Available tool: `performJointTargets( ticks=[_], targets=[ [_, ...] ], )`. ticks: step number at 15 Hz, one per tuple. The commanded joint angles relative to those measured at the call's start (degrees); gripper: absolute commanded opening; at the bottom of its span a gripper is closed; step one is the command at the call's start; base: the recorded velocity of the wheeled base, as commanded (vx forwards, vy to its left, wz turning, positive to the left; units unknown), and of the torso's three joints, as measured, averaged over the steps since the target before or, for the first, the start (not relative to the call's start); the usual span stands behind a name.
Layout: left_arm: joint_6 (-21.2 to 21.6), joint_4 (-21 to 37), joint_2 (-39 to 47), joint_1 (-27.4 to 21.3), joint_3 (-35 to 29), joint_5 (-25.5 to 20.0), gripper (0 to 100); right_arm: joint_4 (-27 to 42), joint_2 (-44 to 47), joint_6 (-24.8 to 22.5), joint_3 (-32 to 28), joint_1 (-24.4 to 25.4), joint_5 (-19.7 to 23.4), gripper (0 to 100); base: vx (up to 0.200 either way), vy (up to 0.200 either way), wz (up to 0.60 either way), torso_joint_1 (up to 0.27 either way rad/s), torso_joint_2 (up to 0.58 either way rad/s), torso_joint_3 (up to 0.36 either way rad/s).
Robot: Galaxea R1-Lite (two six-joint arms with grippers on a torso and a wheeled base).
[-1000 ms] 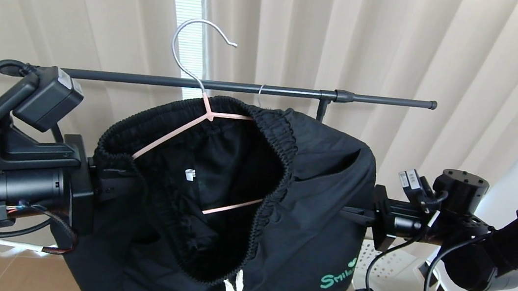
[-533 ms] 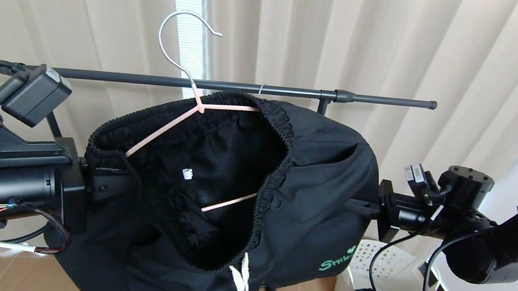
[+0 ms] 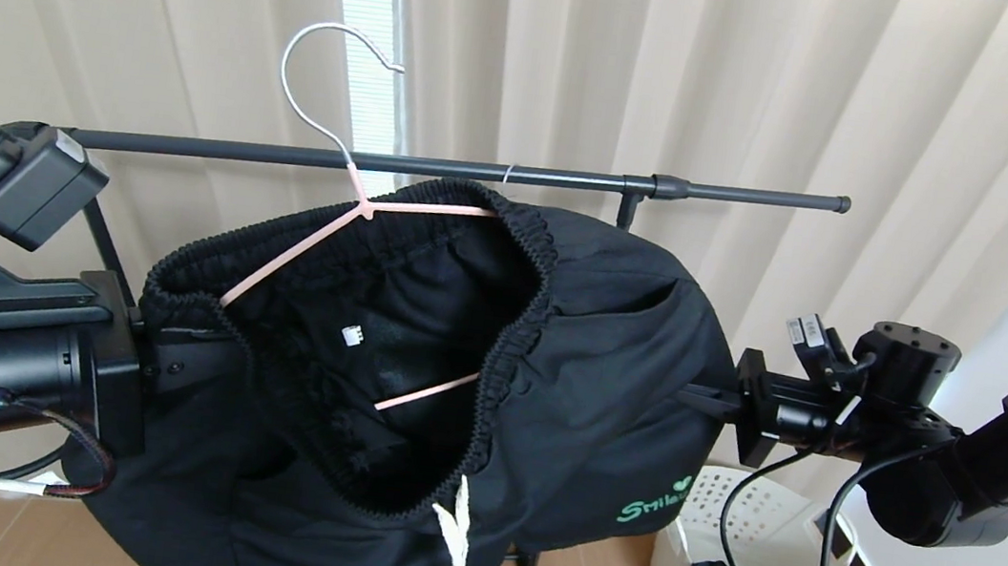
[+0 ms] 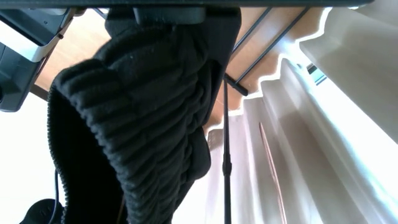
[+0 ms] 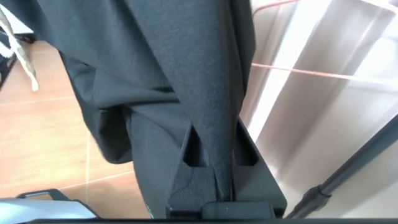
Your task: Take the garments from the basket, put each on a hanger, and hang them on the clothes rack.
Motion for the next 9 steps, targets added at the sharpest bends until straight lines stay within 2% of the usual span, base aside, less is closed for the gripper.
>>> performJointTargets(
  ticks=[1,4,5,8,9],
  targets=[
    [0.0,0.0,0.2,0.0,0.0,0.0,0,0.0,-0.1,0.6,-0.1,0.0,0.0,0,0.0,0.0,0.0,0.0,0.0,0.0],
    [0.0,-0.1,0.4,0.1,-0.1,0.0,0,-0.1,-0.4,1.9,0.4,0.3,-0.1,0,0.0,0.0,0.0,0.0,0.0,0.0],
    [-0.1,-0.1,0.4,0.3,-0.2,0.0,0,-0.1,-0.5,1.5,0.6,0.3,-0.1,100,0.0,0.0,0.0,0.0,0.0,0.0],
    [-0.1,-0.1,0.3,2.6,0.0,0.1,0,-0.6,-0.6,0.9,0.6,0.5,-0.2,100,0.0,0.0,0.0,0.0,0.0,0.0],
    [-0.2,-0.1,0.3,4.1,0.0,0.1,0,-0.9,-0.6,-0.8,0.9,0.6,-0.2,100,0.0,0.0,0.0,0.0,0.0,0.0]
  ],
)
